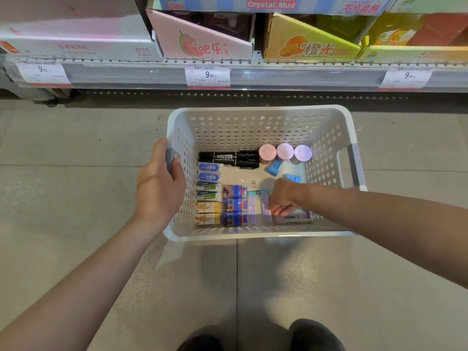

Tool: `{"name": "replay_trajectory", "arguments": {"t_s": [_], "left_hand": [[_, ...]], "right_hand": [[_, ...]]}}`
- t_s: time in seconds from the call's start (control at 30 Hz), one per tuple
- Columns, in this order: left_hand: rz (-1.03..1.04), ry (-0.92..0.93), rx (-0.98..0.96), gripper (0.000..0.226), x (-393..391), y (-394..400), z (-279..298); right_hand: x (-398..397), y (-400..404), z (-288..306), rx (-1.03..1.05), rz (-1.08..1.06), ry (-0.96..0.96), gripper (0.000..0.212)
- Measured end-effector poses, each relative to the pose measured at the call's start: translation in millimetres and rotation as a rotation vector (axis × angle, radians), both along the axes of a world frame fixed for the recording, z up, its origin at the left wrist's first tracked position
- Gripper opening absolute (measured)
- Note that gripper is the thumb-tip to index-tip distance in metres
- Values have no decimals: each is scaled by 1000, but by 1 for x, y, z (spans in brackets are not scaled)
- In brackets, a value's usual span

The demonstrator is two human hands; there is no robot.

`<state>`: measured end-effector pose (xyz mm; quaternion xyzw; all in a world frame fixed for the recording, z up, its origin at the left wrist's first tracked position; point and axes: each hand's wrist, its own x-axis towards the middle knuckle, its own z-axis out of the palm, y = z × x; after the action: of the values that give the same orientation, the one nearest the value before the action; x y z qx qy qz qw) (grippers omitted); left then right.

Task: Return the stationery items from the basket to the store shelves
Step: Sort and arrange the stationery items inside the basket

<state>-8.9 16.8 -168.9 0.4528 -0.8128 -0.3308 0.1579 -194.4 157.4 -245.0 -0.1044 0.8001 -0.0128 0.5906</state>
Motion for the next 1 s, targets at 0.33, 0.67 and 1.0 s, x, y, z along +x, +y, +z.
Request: {"name": "replay_trajectory", "arguments": {"t_s": [0.33,0.67,1.0], "left_hand": [[-20,20,7,33,0,-1,-1],[-8,-1,2,35,0,-1,0],[-32,12,7,35,-1,1,5]], "right_hand": [[8,-11,0,-6,132,30,20],[-4,2,26,-191,1276,581,28],[-11,12,7,-215,1487,559,35]]}}
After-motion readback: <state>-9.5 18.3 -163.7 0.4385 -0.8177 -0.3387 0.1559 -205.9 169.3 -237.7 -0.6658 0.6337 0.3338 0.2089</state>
